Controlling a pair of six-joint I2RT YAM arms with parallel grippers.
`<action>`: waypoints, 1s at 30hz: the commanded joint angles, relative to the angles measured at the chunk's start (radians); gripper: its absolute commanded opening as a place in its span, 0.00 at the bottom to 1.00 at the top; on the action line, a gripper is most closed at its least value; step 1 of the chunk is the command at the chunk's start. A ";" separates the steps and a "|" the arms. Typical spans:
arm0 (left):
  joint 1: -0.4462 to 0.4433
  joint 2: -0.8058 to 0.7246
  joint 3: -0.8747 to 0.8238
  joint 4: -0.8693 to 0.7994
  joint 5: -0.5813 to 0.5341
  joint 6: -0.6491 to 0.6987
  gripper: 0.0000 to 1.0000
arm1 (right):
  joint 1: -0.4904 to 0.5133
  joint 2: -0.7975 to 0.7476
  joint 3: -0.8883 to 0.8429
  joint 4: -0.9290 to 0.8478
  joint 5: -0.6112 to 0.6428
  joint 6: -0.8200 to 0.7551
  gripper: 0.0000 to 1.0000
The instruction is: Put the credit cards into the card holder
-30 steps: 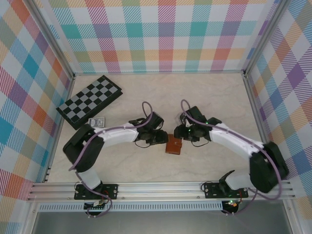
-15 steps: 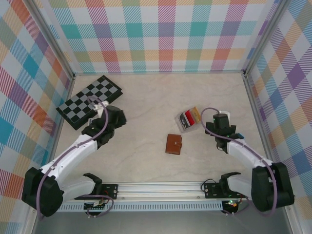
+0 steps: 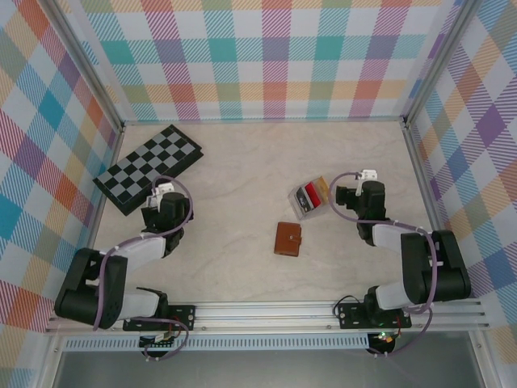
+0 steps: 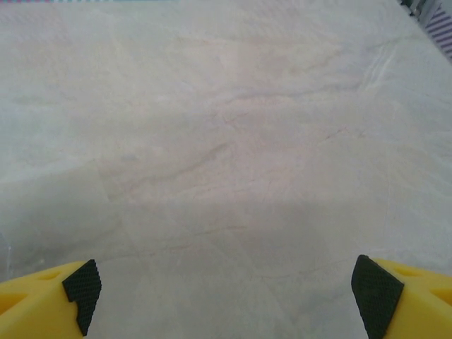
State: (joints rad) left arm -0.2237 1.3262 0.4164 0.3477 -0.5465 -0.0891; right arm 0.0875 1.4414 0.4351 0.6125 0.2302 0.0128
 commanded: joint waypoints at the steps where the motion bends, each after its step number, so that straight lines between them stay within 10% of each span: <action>1: 0.026 0.055 0.007 0.264 0.080 0.066 1.00 | -0.022 0.040 -0.032 0.183 -0.065 0.000 0.94; 10: 0.118 0.239 -0.014 0.503 0.290 0.093 1.00 | -0.058 0.082 -0.033 0.212 -0.120 0.022 0.95; 30: 0.124 0.237 -0.014 0.494 0.288 0.089 1.00 | -0.057 0.084 -0.030 0.210 -0.120 0.021 1.00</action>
State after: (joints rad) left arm -0.1104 1.5631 0.4107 0.8013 -0.2695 -0.0097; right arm 0.0341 1.5242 0.4034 0.7853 0.1356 0.0223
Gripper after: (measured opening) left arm 0.999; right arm 0.999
